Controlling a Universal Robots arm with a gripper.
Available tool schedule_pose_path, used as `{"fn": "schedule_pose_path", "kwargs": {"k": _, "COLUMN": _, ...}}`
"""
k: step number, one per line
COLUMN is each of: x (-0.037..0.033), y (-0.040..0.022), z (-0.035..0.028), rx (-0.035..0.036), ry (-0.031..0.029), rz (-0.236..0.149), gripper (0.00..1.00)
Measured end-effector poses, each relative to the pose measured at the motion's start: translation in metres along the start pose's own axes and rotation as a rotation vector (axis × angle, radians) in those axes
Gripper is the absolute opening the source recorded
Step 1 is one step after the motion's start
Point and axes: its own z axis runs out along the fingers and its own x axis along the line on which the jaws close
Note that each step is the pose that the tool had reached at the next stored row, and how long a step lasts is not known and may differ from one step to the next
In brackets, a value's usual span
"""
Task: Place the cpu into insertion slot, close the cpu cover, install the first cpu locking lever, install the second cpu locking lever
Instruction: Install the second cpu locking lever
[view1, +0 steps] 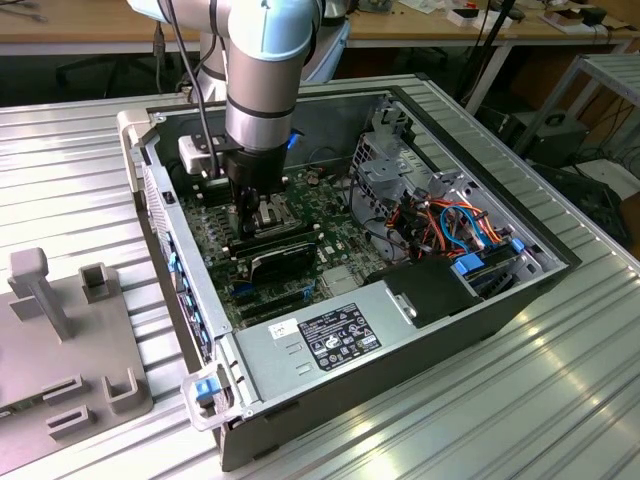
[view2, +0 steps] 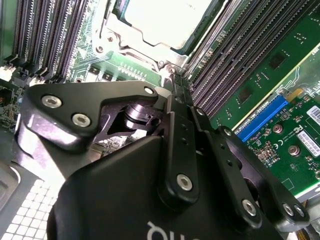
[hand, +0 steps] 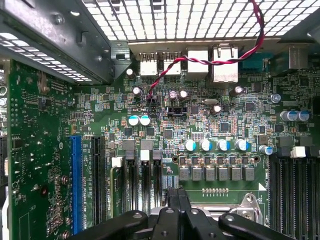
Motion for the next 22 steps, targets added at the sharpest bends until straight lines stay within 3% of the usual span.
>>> {"fn": "schedule_pose_path", "kwargs": {"k": 22, "x": 0.0017, "y": -0.0002, "z": 0.0036, "rx": 0.0001, "ry": -0.0001, "rz": 0.0, "gripper": 0.11}}
